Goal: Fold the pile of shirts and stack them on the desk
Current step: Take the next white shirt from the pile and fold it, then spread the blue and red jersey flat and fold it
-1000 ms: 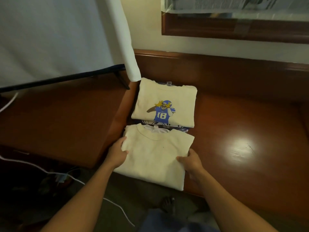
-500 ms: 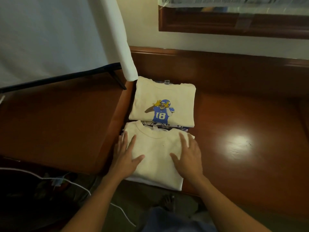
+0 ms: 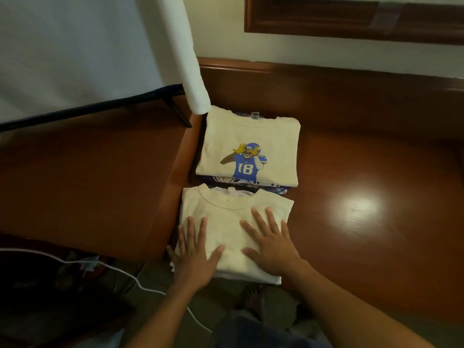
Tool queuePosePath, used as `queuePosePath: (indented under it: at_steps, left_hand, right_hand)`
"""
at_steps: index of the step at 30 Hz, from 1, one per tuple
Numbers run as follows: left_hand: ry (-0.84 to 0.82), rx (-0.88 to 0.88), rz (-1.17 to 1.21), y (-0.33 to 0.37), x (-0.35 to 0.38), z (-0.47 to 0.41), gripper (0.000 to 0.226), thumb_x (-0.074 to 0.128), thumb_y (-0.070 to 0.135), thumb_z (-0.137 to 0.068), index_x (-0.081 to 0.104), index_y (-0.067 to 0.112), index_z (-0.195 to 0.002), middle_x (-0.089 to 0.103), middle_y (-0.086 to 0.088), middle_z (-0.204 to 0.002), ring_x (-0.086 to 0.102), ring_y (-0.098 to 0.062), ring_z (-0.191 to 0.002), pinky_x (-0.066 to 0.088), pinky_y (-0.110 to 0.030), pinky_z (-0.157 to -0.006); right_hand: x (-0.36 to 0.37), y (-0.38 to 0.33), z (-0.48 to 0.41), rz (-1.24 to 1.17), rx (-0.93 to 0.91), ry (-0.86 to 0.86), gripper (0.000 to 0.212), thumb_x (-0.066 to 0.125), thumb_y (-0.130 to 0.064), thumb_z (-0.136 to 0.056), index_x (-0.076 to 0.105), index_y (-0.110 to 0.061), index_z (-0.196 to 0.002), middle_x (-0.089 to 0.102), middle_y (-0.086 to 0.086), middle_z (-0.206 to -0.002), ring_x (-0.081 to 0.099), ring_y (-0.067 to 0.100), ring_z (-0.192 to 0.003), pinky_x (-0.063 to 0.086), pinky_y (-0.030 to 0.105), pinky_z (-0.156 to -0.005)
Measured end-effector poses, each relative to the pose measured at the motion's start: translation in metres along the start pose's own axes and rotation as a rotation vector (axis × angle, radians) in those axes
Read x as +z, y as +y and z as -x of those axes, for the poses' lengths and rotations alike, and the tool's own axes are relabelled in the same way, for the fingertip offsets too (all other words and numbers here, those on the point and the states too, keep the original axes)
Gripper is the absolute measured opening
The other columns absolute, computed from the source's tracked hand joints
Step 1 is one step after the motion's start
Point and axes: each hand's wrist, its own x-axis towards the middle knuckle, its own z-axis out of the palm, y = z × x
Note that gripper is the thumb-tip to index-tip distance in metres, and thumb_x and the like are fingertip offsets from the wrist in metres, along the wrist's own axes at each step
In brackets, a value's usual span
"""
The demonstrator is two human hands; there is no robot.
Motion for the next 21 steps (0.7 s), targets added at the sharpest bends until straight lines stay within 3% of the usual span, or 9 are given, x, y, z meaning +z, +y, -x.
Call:
queuePosePath:
  at_steps: [5,8,14,21]
  left_hand:
    - [-0.039,0.028,0.03,-0.001,0.001,-0.017,0.095,0.021,0.089,-0.082,-0.033,0.048,-0.148,-0.042,0.012,-0.158,-0.027,-0.025,-0.151,0.007,-0.067,-0.119]
    - [-0.061,0.08,0.006,-0.006,-0.008,-0.034,0.095,0.03,0.084,-0.085,-0.032,0.049,-0.148,-0.04,0.012,-0.159,-0.025,-0.024,-0.152,0.008,-0.066,-0.12]
    - [-0.083,0.207,-0.098,-0.011,-0.022,-0.023,0.102,0.044,0.078,-0.088,-0.03,0.046,-0.15,-0.045,0.009,-0.156,-0.038,-0.02,-0.146,-0.012,-0.056,-0.119]
    - [-0.097,0.141,-0.176,-0.014,-0.009,-0.001,0.093,0.031,0.078,-0.092,-0.035,0.045,-0.148,-0.049,0.01,-0.153,-0.042,-0.021,-0.144,-0.014,-0.057,-0.119]
  right_hand:
    - [0.005,-0.003,-0.006,-0.002,0.054,0.032,0.072,0.016,-0.072,-0.098,-0.021,-0.046,-0.154,-0.045,-0.009,-0.156,-0.045,0.027,-0.142,-0.011,0.063,-0.119]
    - [0.002,-0.005,-0.013,-0.027,0.081,0.013,0.074,0.016,-0.073,-0.098,-0.022,-0.045,-0.154,-0.047,-0.008,-0.155,-0.046,0.029,-0.141,-0.012,0.064,-0.119]
    - [-0.013,-0.013,-0.007,0.039,0.029,0.036,0.08,0.019,-0.078,-0.094,-0.015,-0.043,-0.157,-0.04,0.0,-0.159,-0.041,0.031,-0.144,-0.018,0.063,-0.117]
    - [0.004,-0.001,0.008,0.105,-0.046,-0.042,0.077,0.013,-0.08,-0.094,-0.02,-0.046,-0.155,-0.043,-0.004,-0.158,-0.042,0.026,-0.144,-0.01,0.066,-0.119]
